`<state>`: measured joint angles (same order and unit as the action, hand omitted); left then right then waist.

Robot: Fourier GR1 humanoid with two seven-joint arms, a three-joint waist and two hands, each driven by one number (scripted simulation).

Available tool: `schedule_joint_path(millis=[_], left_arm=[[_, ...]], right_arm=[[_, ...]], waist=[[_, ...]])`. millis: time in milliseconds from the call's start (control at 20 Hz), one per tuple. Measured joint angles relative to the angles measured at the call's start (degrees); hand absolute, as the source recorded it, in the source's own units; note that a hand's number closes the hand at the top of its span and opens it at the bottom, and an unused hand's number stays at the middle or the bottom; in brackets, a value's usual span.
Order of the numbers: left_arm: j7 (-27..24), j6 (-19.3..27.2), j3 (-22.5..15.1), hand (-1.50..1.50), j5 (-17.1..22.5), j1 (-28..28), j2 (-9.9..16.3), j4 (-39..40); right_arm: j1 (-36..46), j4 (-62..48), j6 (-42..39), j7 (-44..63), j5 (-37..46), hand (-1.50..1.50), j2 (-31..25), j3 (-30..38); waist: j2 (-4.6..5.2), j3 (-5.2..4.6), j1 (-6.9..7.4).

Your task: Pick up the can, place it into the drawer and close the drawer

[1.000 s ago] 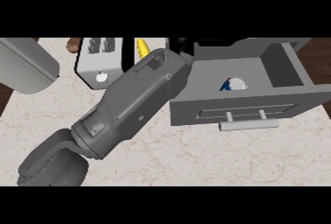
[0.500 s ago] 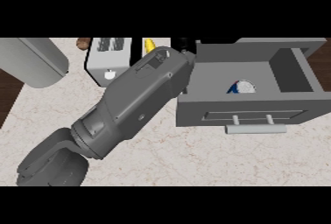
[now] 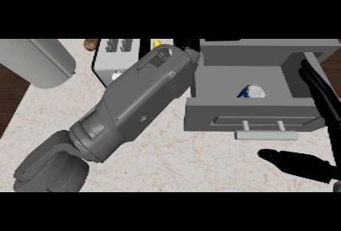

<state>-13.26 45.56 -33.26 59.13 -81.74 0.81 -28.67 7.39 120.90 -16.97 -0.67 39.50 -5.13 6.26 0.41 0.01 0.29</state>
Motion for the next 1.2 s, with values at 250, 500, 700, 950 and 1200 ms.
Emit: schedule_joint_path(millis=[250,500,700,950,1200], left_arm=[[1.6,-0.1,-0.3,-1.50,-1.6,1.7,1.9,-2.4],[4.0,0.5,-0.5,-1.50,-2.9,3.3,4.4,-5.7],[6.3,1.1,-1.0,-1.50,-4.3,4.3,7.0,-8.7],[8.7,1.5,-1.1,-1.50,-5.7,7.4,10.6,-13.4],[12.3,2.1,-1.1,-1.50,-7.1,8.8,14.9,-18.2]], right_arm=[[7.2,-11.6,4.3,-1.0,9.0,-1.50,-0.9,-4.4],[13.3,-24.4,8.7,-3.8,16.1,-1.50,-2.7,-6.8],[18.1,-33.8,12.4,-3.8,22.0,-1.50,-2.9,-8.8],[23.8,-48.1,19.7,-4.7,26.1,-1.50,-2.1,-7.8],[28.9,-61.1,27.6,-6.1,29.5,-1.50,-2.2,-6.3]], waist=[[-0.20,-0.02,1.04],[-0.30,-0.02,1.67],[-0.34,-0.02,1.93],[-0.32,-0.01,2.18],[-0.52,-0.26,2.44]])
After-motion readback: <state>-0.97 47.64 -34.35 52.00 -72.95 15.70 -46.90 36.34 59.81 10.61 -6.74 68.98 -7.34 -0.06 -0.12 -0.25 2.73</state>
